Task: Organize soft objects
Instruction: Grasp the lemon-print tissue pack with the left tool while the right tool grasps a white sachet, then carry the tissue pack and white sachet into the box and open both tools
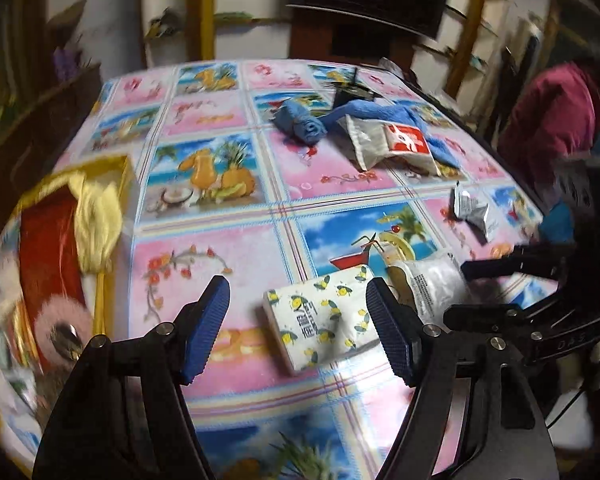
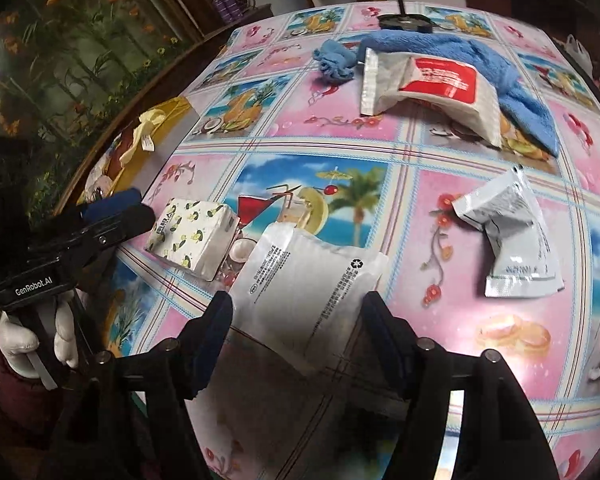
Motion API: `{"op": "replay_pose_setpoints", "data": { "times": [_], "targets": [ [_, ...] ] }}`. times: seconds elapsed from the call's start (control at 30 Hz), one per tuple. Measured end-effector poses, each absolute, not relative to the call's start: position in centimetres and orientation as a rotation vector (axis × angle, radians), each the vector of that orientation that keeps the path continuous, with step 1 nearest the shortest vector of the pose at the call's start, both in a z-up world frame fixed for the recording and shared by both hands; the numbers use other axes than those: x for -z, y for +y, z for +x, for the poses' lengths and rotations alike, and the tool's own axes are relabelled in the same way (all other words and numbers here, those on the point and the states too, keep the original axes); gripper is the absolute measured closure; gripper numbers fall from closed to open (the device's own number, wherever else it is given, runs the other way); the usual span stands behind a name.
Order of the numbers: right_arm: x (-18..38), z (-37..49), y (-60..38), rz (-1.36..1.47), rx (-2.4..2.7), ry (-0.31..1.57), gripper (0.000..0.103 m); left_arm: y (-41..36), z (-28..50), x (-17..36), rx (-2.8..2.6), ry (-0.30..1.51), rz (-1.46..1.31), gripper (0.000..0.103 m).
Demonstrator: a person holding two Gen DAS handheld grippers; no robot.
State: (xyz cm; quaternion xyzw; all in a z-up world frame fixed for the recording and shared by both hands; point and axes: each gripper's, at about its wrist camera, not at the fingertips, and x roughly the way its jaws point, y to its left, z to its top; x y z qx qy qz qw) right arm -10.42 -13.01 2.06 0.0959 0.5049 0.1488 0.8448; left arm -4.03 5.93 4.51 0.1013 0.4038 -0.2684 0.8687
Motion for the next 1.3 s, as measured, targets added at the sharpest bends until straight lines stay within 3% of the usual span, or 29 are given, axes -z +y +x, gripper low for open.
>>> {"op": "replay_pose_setpoints", "data": {
  "times": [0.13, 0.2, 0.4, 0.5, 0.6, 0.8, 0.87, 0.9, 0.93, 1.1, 1.17, 1.2, 1.23, 1.3],
  "targets": [
    [-1.9, -9.4, -10.2, 0.038, -0.299, 1.078, 0.022, 2.9, -3.7, -2.7, 0.660, 0.807, 0.511, 0.031],
    [-1.8, -9.2, -9.3, -0.029, -0.277, 1.081, 0.020, 2.9, -3.2, -2.7, 0.686, 0.792, 0.521, 0.023],
    [-1.2, -9.5, -7.8, -0.168, -0.244, 1.060, 0.019, 3.5, -3.8, -2.4, 0.833, 0.886, 0.451, 0.023],
    [-1.2, -10.0, -8.3, -0.148, -0.255, 1.045, 0.020, 2.6, -4.9, -2.2, 0.878, 0.894, 0.491, 0.016],
    [-1.4, -10.6, -8.7, -0.156, -0.250, 1.022, 0.035, 1.1, -5.8, -1.4, 0.891, 0.919, 0.563, 0.012],
    [-1.8, -12.4, -10.8, -0.108, -0.224, 1.025, 0.040, 0.2, -7.4, -1.2, 0.870, 0.860, 0.652, 0.011],
    [-2.1, -13.0, -11.9, -0.059, -0.235, 1.021, 0.050, 0.0, -7.7, -0.8, 0.845, 0.823, 0.686, 0.009],
    [-2.4, -13.3, -12.5, -0.035, -0.236, 1.018, 0.068, 0.0, -7.7, -0.7, 0.839, 0.819, 0.668, 0.008],
    [-2.4, -13.3, -13.0, -0.009, -0.244, 1.026, 0.075, -0.1, -7.6, -0.6, 0.827, 0.826, 0.643, 0.008],
    [-2.4, -13.6, -14.8, 0.099, -0.273, 1.004, 0.070, 0.1, -6.6, -0.2, 0.785, 0.941, 0.461, 0.005],
    [-2.6, -13.8, -15.1, 0.098, -0.247, 0.994, 0.057, 0.1, -6.9, -0.3, 0.794, 0.939, 0.464, 0.008],
    [-2.7, -13.8, -15.0, 0.089, -0.231, 0.994, 0.041, 0.3, -6.9, -0.5, 0.787, 0.932, 0.455, 0.024],
    [-2.7, -13.6, -15.0, 0.083, -0.224, 0.992, 0.033, 0.6, -6.9, -0.9, 0.775, 0.928, 0.436, 0.025],
    [-2.5, -13.1, -14.9, 0.080, -0.209, 0.999, 0.033, 1.7, -6.5, -1.1, 0.717, 0.925, 0.396, 0.026]
  ]
}}
